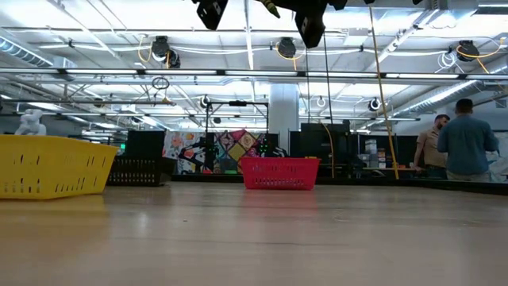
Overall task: Sort crayons
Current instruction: Put the green crayon into the yellow bin
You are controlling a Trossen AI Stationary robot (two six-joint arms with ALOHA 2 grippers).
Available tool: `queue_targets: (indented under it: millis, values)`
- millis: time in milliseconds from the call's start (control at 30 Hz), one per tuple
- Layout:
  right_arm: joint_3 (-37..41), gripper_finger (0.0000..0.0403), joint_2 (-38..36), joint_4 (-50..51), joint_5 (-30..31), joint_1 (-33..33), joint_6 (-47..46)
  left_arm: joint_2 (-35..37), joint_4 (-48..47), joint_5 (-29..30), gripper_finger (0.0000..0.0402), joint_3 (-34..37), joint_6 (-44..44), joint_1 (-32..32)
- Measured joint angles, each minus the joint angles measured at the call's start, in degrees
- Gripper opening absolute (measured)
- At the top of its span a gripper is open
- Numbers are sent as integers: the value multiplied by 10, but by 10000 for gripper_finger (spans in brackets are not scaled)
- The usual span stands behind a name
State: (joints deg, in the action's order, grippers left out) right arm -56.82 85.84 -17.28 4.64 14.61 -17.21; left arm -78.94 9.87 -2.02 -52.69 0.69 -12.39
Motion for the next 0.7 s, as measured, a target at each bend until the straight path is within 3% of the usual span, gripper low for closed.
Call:
queue_targets:
  millis: [300,467,700]
  values:
    - [0,79,0,3,0,0,-43,8,-38,2,15,0,-17,0]
    - [0,111,0,16,-2,0,-48,41,-158,4,15,0,-9,1]
    - [0,125,0,31,-2,0,-47,86,-368,-13,15,0,79,0]
